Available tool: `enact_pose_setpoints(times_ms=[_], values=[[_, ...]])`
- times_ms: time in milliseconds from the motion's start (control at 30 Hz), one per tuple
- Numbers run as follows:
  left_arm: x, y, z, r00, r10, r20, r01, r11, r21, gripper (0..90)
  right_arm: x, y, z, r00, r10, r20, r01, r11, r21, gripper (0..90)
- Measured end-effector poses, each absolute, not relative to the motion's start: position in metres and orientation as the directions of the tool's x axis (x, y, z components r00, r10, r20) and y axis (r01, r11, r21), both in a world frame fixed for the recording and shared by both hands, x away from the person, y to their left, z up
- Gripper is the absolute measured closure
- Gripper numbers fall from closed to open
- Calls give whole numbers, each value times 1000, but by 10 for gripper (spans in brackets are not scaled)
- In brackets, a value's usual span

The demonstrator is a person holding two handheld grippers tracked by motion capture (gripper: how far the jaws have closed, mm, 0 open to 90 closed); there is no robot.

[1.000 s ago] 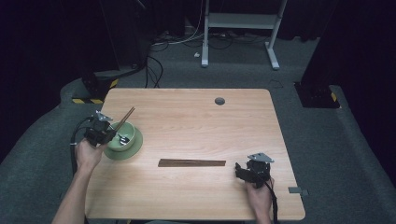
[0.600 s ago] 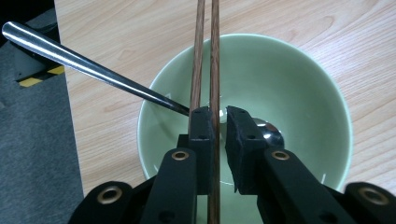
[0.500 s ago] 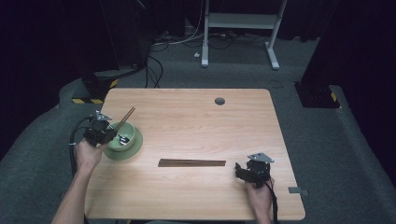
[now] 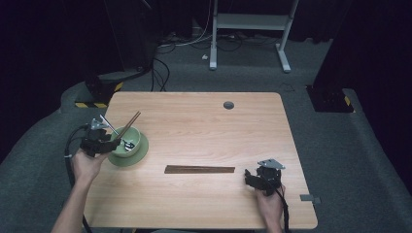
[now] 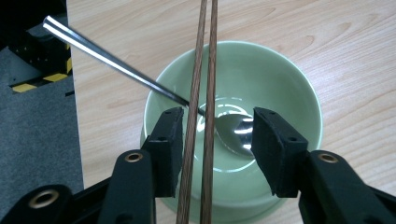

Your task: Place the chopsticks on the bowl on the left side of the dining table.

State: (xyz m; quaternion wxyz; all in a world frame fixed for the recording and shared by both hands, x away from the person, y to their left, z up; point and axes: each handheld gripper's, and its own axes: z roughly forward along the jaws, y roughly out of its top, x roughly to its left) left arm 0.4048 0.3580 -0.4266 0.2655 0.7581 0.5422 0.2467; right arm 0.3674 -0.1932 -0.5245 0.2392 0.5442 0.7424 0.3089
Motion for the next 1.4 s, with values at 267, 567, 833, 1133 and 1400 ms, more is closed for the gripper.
enact_pose_setpoints(times_ms=[267, 567, 833, 1133, 1400], values=[[389, 365, -429, 263, 961, 91, 690, -253, 679, 503, 367, -193, -524, -293, 956, -19, 660, 217, 719, 207], [379, 371, -435, 248, 964, 98, 697, -248, 673, 504, 367, -193, -524, -293, 956, -19, 660, 216, 719, 207], [377, 373, -443, 241, 964, 117, 713, -257, 652, 505, 367, -193, -525, -293, 956, -19, 660, 216, 719, 207], [377, 375, -445, 235, 965, 119, 717, -255, 649, 507, 367, -193, -525, -292, 956, -19, 660, 216, 719, 207], [377, 381, -447, 224, 968, 117, 726, -245, 643, 514, 367, -193, -525, -292, 956, -19, 660, 216, 719, 207]])
